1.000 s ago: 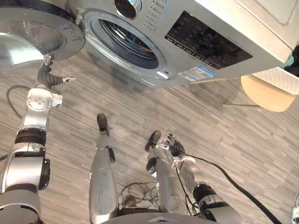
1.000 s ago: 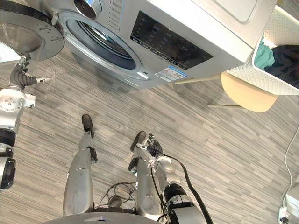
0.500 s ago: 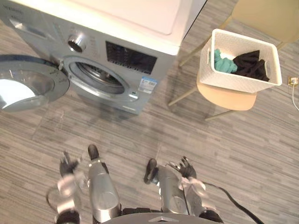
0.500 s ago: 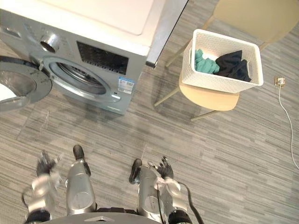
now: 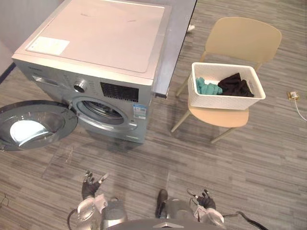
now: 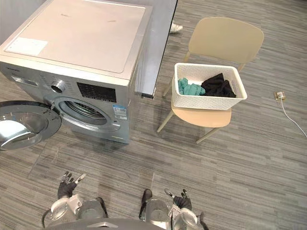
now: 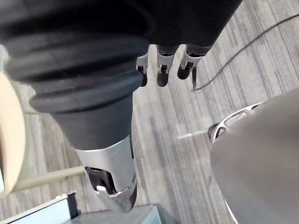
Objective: Pick up the laundry basket with both hands and put the clothes into the washing machine.
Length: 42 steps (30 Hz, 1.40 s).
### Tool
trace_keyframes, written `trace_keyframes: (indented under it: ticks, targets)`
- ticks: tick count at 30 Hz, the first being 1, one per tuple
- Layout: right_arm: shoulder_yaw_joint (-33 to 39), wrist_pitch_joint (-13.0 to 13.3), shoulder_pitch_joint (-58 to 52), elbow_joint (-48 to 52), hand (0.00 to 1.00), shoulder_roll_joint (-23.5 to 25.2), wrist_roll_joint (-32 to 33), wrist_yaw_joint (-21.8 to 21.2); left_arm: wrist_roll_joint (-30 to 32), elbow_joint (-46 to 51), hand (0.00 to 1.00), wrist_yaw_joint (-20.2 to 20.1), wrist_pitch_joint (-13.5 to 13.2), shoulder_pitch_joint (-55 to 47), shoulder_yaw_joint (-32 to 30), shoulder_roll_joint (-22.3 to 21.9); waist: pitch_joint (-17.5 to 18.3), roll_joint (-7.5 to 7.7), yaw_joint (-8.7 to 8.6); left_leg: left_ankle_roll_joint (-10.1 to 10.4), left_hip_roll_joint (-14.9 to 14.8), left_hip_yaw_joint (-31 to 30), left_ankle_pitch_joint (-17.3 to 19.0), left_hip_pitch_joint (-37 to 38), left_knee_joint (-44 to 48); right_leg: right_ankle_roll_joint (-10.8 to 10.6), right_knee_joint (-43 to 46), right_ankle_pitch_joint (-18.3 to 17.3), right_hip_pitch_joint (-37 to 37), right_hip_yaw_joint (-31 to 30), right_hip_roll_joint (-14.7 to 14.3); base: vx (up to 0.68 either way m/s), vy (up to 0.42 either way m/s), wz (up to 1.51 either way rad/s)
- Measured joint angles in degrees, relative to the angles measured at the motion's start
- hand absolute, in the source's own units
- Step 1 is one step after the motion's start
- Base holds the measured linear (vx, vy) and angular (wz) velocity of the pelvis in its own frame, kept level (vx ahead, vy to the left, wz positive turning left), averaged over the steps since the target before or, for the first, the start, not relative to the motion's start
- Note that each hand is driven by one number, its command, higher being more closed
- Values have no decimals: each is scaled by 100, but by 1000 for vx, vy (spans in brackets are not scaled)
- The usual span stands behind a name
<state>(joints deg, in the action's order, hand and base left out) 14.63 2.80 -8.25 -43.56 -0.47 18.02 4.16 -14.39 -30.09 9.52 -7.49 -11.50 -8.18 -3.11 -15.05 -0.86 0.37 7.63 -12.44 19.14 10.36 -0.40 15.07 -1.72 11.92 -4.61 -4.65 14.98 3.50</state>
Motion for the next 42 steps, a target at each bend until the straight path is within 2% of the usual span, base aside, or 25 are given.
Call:
trace_keyframes:
  ticks: [3, 5, 6, 10, 12, 13, 14, 15, 17, 19, 21, 22, 23, 25, 26, 28, 31, 34, 35, 36, 37, 38, 39, 40, 42]
  targets:
    - [-168, 37, -242, 733, 0, 65, 14, 16, 5, 27, 0, 5, 3, 71, 58, 27, -21, 93, -1, -215, -106, 307, 333, -279, 739, -16, 622, 80, -510, -258, 108, -164, 182, -60]
    - [-262, 79, -286, 1036, 0, 169, 22, 25, 148, 41, 0, 6, 12, 118, 110, 214, -43, 51, -22, -321, -297, 708, 458, -278, 940, -207, 691, 174, -657, -435, 121, -218, 87, -82]
    - [-299, 70, -297, 1116, 0, 190, 22, 30, 195, 40, 0, 9, 12, 137, 105, 266, -44, 66, -22, -322, -326, 791, 455, -262, 939, -115, 844, 76, -692, -313, 169, -194, -4, -79]
    - [-432, 72, -128, 1201, 0, 242, 10, 55, 233, 24, 0, 15, 16, 118, 150, 455, 32, 137, -6, -166, -708, 1381, 206, -195, 841, -101, 1352, -320, -686, -8, 679, -146, -149, -80]
    - [-358, 73, -63, 1511, 0, 239, 11, 178, 231, 23, 0, 16, 22, 126, 166, 484, 73, 208, -32, -35, -871, 1472, 102, -246, 922, -97, 1111, -216, -581, -57, 1034, -69, -319, -69]
    - [-251, 78, -48, 1730, 0, 231, 10, 264, 222, 22, 0, 26, 26, 133, 178, 521, 106, 301, -32, 45, -948, 1489, 79, -264, 1094, -333, 816, 0, -461, -125, 1220, -50, -392, -56]
    - [-199, 78, -5, 1825, 0, 198, 10, 283, 223, 12, 0, 27, 34, 156, 180, 538, 103, 297, -43, 80, -1002, 1467, 58, -266, 1164, -634, 748, -147, -426, -112, 1126, -29, -419, -69]
    - [-147, 76, 176, 1942, 0, -50, 6, 328, 220, -6, 0, 48, 47, 174, 169, 384, 95, 35, -52, 94, -1238, 1202, 24, -254, 1124, -676, 671, -169, -421, -89, 800, -12, -334, -70]
    - [-88, 106, 413, 2342, 0, -305, -1, 501, 221, 16, 0, 28, 41, 146, 217, 129, 163, -202, -98, 107, -1556, 1140, -153, -23, 894, -552, 626, -157, -401, -218, 296, 22, -380, -82]
    - [-98, 161, 529, 2734, 0, -420, -5, 515, 196, 21, 0, 22, 4, 83, 206, 108, 212, -220, -88, 9, -1811, 1032, -378, 164, 973, -291, 857, -493, -492, -330, 50, -36, -333, -70]
    - [-107, 227, 563, 2967, 0, -383, -4, 510, 91, 23, 0, 21, 6, 33, 202, 168, 191, -64, -32, -1094, -2155, 904, -811, -18, 1536, -79, 802, -576, -330, -49, -96, 2, -293, -45]
    - [-87, 229, 533, 3131, 0, -359, 6, 535, 42, 24, 0, 9, 8, -51, 200, 265, 195, -18, 24, -2056, -2469, 876, -1263, -263, 2052, 45, 594, -520, -90, 96, -223, 93, -303, -29]
    - [-101, 262, 530, 3408, 0, -412, 17, 626, 4, 21, 0, 6, 12, -160, 203, 229, 158, -19, 51, -2118, -2602, 643, -1374, -507, 2653, 166, 477, -532, 139, 69, -333, 115, -368, -20]
    - [-99, 348, 619, 3731, 0, -613, 66, 687, -2, 46, 0, -11, 12, -273, 215, 112, 118, 19, 62, -1361, -1985, 148, -517, -934, 3476, 315, 410, -561, 282, -7, -309, 65, -176, -5]
    - [-103, 393, 740, 3948, 0, -729, 72, 691, -6, 115, 0, -12, 12, -311, 216, 65, 125, -28, 117, -1085, -1396, -63, -80, -1155, 3495, 367, 306, -554, 330, -4, -283, 71, -88, -3]
    - [-101, 500, 1000, 4109, 0, -782, 78, 689, -8, 355, 0, -10, -10, -391, 215, 54, 84, -102, 201, -901, -711, 44, 296, -1330, 2951, 392, 88, -538, 475, 63, -285, 138, -54, 6]
    - [-100, 587, 1273, 4109, 0, -860, 199, 696, -8, 471, 0, -39, -20, -396, 262, 64, 113, -147, 354, -717, 110, 172, 276, -1643, 1524, 361, -288, -554, 731, 299, -257, 244, -1, 32]
    - [-241, 594, 1603, 4098, 0, -868, 211, 705, -10, 458, 0, -39, -13, -379, 382, 63, 109, -110, 554, -707, 555, -3, -197, -1912, 630, 62, -321, -742, 892, 319, -57, 305, 90, 9]
    - [-282, 595, 1633, 4092, 0, -884, 210, 705, -11, 457, 0, -40, -11, -388, 414, 48, 90, -47, 581, -712, 588, -48, -300, -1957, 575, -38, -293, -789, 931, 316, -3, 409, 146, 6]
    - [-354, 596, 1686, 4038, 0, -894, 200, 711, -13, 454, 0, -38, -4, -385, 448, 14, 130, -114, 603, -792, 594, -28, -589, -1930, 659, -268, -193, -906, 1096, 334, 76, 483, 186, 13]
    - [-404, 590, 1681, 4009, 0, -885, 199, 720, -18, 445, 0, -38, 3, -384, 488, 9, 148, -49, 606, -1273, 686, 14, -538, -1872, 964, -493, -18, -1055, 1218, 344, 237, 519, 208, 20]
    - [-445, 580, 1682, 4005, 0, -887, 196, 716, -19, 449, 0, -38, 2, -344, 495, 7, 158, -6, 605, -1357, 725, 50, -406, -1884, 1136, -583, 159, -1109, 1219, 334, 343, 534, 229, 29]
    - [-488, 573, 1682, 4006, 0, -884, 187, 694, -18, 445, 0, -45, 4, -285, 522, 6, 182, 47, 603, -1435, 825, 63, -146, -1841, 1366, -750, 846, -1219, 1059, 277, 560, 497, 227, 32]
    - [-498, 571, 1694, 4005, 0, -864, 172, 686, -11, 445, 0, -46, 5, -250, 601, 43, 200, 113, 605, -1488, 1002, 25, 73, -1687, 1384, -785, 2045, -1207, 672, 230, 845, 576, 245, 44]
    - [-500, 534, 1701, 3878, 0, -855, -35, 684, -8, 422, 0, -93, 24, -226, 623, 99, 191, 184, 529, -1508, 1297, -203, 250, -1308, 1323, -622, 4127, -815, 47, 110, 1283, 467, 141, 61]
